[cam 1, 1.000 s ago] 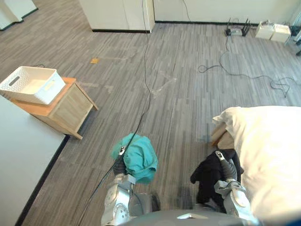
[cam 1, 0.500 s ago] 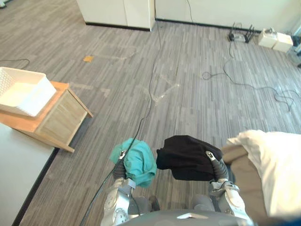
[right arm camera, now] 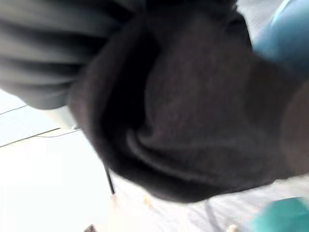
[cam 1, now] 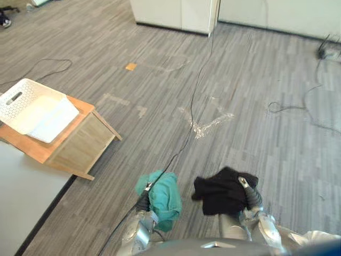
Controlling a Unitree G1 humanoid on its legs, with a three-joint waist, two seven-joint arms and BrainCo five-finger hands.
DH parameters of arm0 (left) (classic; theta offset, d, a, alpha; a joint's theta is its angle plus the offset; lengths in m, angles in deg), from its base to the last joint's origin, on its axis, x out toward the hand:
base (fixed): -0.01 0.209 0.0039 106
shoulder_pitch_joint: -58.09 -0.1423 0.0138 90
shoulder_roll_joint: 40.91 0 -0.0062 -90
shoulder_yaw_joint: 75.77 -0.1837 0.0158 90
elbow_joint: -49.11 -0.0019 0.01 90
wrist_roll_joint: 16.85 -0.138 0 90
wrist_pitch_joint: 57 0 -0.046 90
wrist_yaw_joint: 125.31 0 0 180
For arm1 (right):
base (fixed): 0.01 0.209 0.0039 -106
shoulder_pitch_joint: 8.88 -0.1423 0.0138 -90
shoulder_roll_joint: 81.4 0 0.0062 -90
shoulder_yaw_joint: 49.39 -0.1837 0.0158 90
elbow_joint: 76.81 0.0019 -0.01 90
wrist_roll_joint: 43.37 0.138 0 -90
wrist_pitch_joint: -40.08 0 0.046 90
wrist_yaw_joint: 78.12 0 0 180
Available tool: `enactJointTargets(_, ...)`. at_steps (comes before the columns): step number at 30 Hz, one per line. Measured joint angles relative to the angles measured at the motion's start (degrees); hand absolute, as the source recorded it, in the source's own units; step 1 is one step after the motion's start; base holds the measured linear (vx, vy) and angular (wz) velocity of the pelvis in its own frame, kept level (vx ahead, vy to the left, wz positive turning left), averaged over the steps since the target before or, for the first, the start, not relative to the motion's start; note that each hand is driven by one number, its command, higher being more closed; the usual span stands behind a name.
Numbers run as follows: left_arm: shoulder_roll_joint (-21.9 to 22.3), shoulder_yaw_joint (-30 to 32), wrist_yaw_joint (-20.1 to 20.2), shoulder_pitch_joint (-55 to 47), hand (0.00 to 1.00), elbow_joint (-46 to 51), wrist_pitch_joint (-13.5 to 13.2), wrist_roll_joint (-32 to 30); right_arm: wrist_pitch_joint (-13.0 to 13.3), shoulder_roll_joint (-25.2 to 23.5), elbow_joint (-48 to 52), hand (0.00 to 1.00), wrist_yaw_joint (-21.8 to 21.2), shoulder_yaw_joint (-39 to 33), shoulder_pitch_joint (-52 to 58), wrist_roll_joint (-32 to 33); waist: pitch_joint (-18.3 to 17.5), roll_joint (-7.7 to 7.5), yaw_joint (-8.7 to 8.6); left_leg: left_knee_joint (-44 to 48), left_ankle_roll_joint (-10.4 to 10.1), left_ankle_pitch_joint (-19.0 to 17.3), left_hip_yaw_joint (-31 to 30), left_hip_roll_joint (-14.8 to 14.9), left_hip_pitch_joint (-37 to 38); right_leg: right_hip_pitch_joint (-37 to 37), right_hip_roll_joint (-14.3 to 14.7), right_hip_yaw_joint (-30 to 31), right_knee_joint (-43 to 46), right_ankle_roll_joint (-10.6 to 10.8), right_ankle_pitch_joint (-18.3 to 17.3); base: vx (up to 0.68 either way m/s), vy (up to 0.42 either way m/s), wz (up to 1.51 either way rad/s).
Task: Tidy the bed and pick cloth on bed and put in laundry
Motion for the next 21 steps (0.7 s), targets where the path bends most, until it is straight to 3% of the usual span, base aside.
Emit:
enactJointTargets(1, 0.1, 0.1, 0.0, 0.4, 1.0, -0.6, 0.0, 0.1, 0.0, 0.0, -0.3, 1.0, -0.1, 0.1, -0.2, -0.5, 0.0, 0.18, 0.04, 5.3, -0.7, 4.1, 0.1, 1.3, -2.4, 1.5, 0.4, -0.5, -0.1, 0.0, -1.6, 0.52, -0.326, 0.19)
enactJointTargets(2, 0.6, 0.2, 0.3, 1.0, 1.0, -1.4, -0.2, 0.5, 0.0, -0.2, -0.8, 1.0, -0.4, 0.4, -0.4, -0.9, 0.2, 1.02, 0.12, 17.2, -1.5, 9.0, 0.5, 4.8, -7.8, 5.6, 2.5, -0.8, -2.6, 0.4, -3.2, 0.48, -0.289, 0.12)
enactJointTargets(3, 1.3, 1.0, 0.8, 1.0, 1.0, -1.5, -0.7, 0.5, 0.1, 0.2, -1.3, 1.0, -0.8, 0.1, -0.5, -1.0, 0.3, 1.38, 0.81, 27.4, -0.4, 7.3, 2.0, 7.3, -13.4, 10.2, 4.1, -1.4, -6.1, 0.0, -3.8, 0.46, -0.271, 0.05)
enactJointTargets(5, 1.5, 1.9, 2.0, 0.2, 1.0, -1.5, -1.1, 0.5, 1.0, 0.1, -1.7, 1.0, -2.1, -1.0, -0.4, -1.0, 1.1, 0.44, 1.51, 31.9, 0.1, 5.1, 3.7, 6.8, -19.7, 17.3, 4.6, -2.1, -11.1, -0.4, -4.9, 0.44, -0.207, 0.04)
enactJointTargets(7, 1.7, 2.3, 3.4, -1.2, 1.0, -0.8, -1.8, 0.5, 2.1, 0.7, -1.8, 1.0, -2.7, -2.0, 0.4, -1.6, 1.4, -0.01, 2.02, 24.5, 0.1, 2.6, 4.3, 2.6, -25.0, 23.5, 5.1, -2.1, -16.5, -0.5, -5.2, 0.44, -0.147, -0.04)
enactJointTargets(9, 1.8, 2.2, 4.2, -2.1, 1.0, 1.8, -3.0, 0.5, 2.5, 1.6, -1.7, 1.0, -3.3, -2.3, 0.5, -2.1, 1.9, 0.74, 3.07, 12.3, -0.1, 2.0, 4.9, -1.4, -27.7, 27.7, 5.4, -2.0, -19.6, -0.4, -5.9, 0.39, -0.048, -0.16)
enactJointTargets(11, 2.3, 2.2, 4.2, -3.1, 1.0, 4.2, -4.3, 0.6, 2.9, 2.3, -1.7, 1.0, -4.2, -2.2, 1.7, -2.1, 2.0, 0.72, 3.59, -4.5, 0.3, 4.5, 8.3, -4.2, -28.3, 31.3, 5.4, -2.5, -22.0, 0.6, -6.8, 0.48, -0.011, 0.09)
enactJointTargets(12, 3.2, 2.3, 4.0, -4.0, 1.0, 5.4, -5.4, 0.6, 2.9, 2.3, -1.7, 1.0, -4.5, -2.2, 2.6, -2.2, 1.9, 0.93, 3.42, -16.9, 0.6, 9.0, 12.7, -4.8, -28.3, 34.9, 6.1, -3.8, -24.8, 1.9, -7.4, 0.49, 0.005, 0.34)
enactJointTargets(14, 4.4, 2.2, 3.7, -4.2, 1.0, 5.5, -5.9, 0.7, 2.9, 2.5, -1.7, 1.0, -4.5, -2.3, 3.2, -2.6, 1.7, 1.16, 3.6, -24.1, 0.3, 12.1, 16.8, -4.1, -28.4, 38.6, 7.2, -4.6, -27.6, 3.3, -8.2, 0.48, 0.036, 0.29)
enactJointTargets(16, 4.9, 1.1, 3.2, -3.8, 1.0, 5.5, -5.9, 1.4, 3.5, 2.3, -2.4, 1.0, -4.5, -2.0, 3.0, -3.1, 0.6, -0.96, 4.62, -22.9, 6.4, 18.2, 22.3, -4.2, -28.3, 42.5, 5.7, -5.3, -29.5, 6.2, -10.6, 0.62, 0.095, 0.2)
enactJointTargets(17, 5.0, 0.6, 3.2, -3.6, 1.0, 5.4, -5.9, 1.7, 3.6, 2.4, -2.4, 1.0, -4.5, -2.1, 2.9, -3.1, -0.2, -1.49, 4.7, -22.4, 9.0, 19.1, 22.8, -4.8, -28.4, 42.4, 4.9, -5.5, -29.1, 7.2, -11.1, 0.82, 0.131, 0.23)
enactJointTargets(18, 5.1, 0.1, 3.2, -2.6, 1.0, 5.4, -5.9, 1.8, 3.6, 2.4, -3.2, 1.0, -4.4, -2.4, 2.0, -3.1, -0.3, -2.45, 4.54, -19.4, 14.0, 17.1, 23.0, -5.6, -28.6, 42.4, 2.8, -5.4, -26.3, 9.9, -11.5, 0.82, 0.123, 0.21)
enactJointTargets(19, 5.2, 0.6, 3.2, -1.5, 1.0, 5.4, -6.0, 1.8, 3.4, 2.0, -3.7, 1.0, -4.5, -2.7, 1.0, -3.2, 0.3, -3.01, 4.99, -10.0, 17.5, 12.9, 22.7, -3.1, -30.9, 42.6, 2.4, -4.9, -23.0, 11.9, -9.0, 0.81, 0.124, 0.03)
enactJointTargets(20, 5.2, 1.1, 3.1, -1.3, 1.0, 5.5, -6.0, 1.8, 3.4, 1.3, -3.8, 1.0, -4.5, -2.6, 0.0, -3.2, 0.6, -2.74, 6.14, -2.9, 18.4, 10.4, 23.8, -1.4, -33.3, 42.5, 3.2, -4.6, -20.4, 11.9, -7.2, 0.61, 0.149, 0.12)
enactJointTargets(21, 4.3, 0.9, 2.8, -1.8, 1.0, 5.8, -6.1, 1.6, 3.6, -0.3, -3.5, 1.0, -4.6, -2.7, 1.0, -3.2, 0.3, -5.39, 6.11, -1.5, 14.8, 8.8, 23.7, -4.4, -32.3, 41.0, 0.2, -4.5, -10.4, 12.5, -6.6, 0.52, 0.229, 0.2)
